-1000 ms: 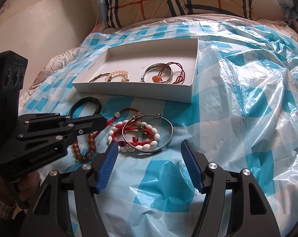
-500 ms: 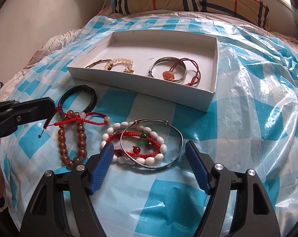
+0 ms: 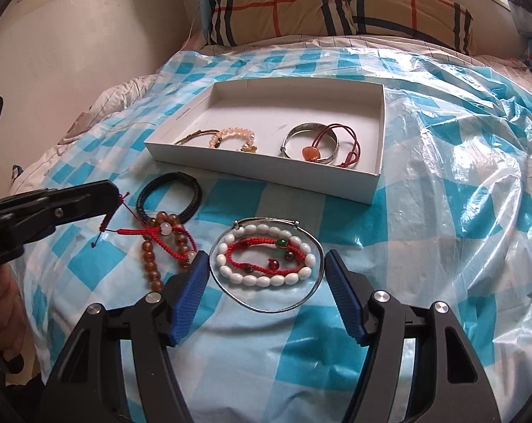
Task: Organize jewelry
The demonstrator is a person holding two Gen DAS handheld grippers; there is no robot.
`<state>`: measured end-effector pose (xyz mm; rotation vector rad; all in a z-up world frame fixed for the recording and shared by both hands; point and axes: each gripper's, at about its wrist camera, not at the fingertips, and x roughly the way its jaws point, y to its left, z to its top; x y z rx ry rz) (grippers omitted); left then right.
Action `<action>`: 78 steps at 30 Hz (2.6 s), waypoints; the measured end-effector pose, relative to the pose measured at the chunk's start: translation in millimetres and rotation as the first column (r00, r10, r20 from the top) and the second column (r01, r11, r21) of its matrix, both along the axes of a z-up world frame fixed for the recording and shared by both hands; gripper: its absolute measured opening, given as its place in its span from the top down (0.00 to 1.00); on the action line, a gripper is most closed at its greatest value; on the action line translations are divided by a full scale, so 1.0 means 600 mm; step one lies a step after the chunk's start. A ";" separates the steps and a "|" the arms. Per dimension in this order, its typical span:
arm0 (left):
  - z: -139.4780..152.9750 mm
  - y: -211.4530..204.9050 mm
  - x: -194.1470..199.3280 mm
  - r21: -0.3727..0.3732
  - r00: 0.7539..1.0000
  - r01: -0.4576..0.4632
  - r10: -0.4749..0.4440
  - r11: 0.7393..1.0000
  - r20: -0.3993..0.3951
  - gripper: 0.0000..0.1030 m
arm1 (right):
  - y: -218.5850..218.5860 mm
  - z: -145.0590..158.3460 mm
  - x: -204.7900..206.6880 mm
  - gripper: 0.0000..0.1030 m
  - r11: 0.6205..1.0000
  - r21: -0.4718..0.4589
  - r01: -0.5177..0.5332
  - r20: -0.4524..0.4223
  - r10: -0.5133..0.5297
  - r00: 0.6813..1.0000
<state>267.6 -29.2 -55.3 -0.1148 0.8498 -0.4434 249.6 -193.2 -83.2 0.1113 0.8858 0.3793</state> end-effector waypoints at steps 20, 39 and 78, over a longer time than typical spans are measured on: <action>0.074 0.018 -0.067 0.118 0.992 -0.078 0.066 0.990 0.103 0.99 | -0.013 0.072 -0.102 0.37 0.987 0.154 0.055 0.103 -0.071 0.992; 0.073 0.053 -0.064 0.077 0.989 -0.125 0.118 0.989 0.090 0.99 | 0.006 0.085 -0.096 0.37 0.984 0.178 0.024 0.142 -0.050 0.989; 0.080 0.046 -0.038 0.068 0.988 -0.125 0.117 0.990 0.104 0.99 | 0.018 0.088 -0.066 0.36 0.983 0.183 0.000 0.168 -0.032 0.985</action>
